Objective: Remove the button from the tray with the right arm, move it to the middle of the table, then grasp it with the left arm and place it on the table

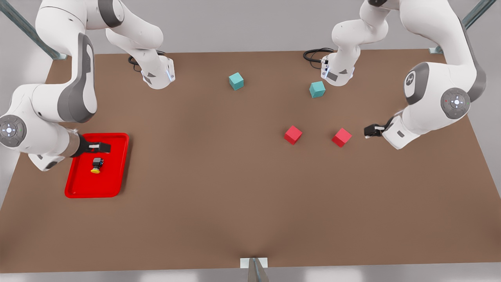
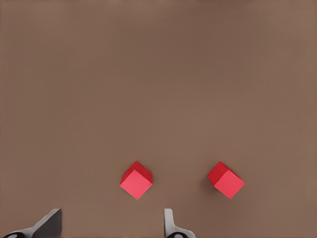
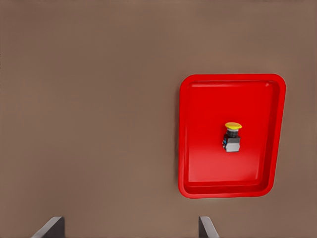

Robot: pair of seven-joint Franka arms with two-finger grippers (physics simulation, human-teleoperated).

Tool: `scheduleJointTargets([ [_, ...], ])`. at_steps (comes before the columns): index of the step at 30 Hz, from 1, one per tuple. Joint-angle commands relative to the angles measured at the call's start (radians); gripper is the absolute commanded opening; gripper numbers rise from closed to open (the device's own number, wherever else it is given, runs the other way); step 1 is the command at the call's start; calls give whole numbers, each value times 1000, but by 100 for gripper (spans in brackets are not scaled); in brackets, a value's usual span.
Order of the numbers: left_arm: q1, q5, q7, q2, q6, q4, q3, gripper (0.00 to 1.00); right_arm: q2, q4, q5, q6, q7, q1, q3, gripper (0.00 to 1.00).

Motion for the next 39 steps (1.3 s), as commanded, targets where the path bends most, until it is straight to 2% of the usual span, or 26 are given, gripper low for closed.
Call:
scheduleJointTargets([
  [1, 2, 2, -66, 0, 126, 1, -1, 100, -1, 1, -3, 107, 28, 0, 0, 100],
  [6, -3, 5, -65, 0, 131, -1, -1, 100, 7, -9, -3, 107, 23, 1, -1, 100],
  [11, -1, 3, -65, 3, 89, -2, 4, 100, 160, -31, -2, 173, 18, -28, 0, 100],
  [16, -3, 2, -66, 8, 77, -1, 4, 100, 183, -31, -3, 163, -6, -28, 0, 100],
  [18, -9, -11, -74, 3, 20, 1, -1, 100, 171, -32, 9, 132, -153, -133, 16, 100],
  [20, -33, -6, -74, 69, 72, 50, -2, 100, 180, -57, -28, 153, -201, -130, 22, 100],
  [22, -30, -3, -74, 65, 57, 51, -1, 100, 186, -80, -43, 159, -195, -114, 25, 100],
  [25, -24, -11, -89, 102, 48, 84, 1, 100, 205, -156, -60, 270, -209, -140, 28, 100],
  [26, -32, -3, -118, 140, 48, 143, 2, 100, 160, -256, -60, 406, -200, -216, 97, 100],
  [27, -30, -2, -146, 149, 43, 125, 2, 100, 169, -275, -74, 477, -195, -281, 161, 100],
  [29, -32, 18, -143, 158, 39, 137, 4, 100, 209, -295, -75, 569, -195, -299, 183, 100],
  [39, -35, 20, -146, 165, 22, 137, -1, 100, 274, -336, -198, 581, -357, -407, 191, 100],
])
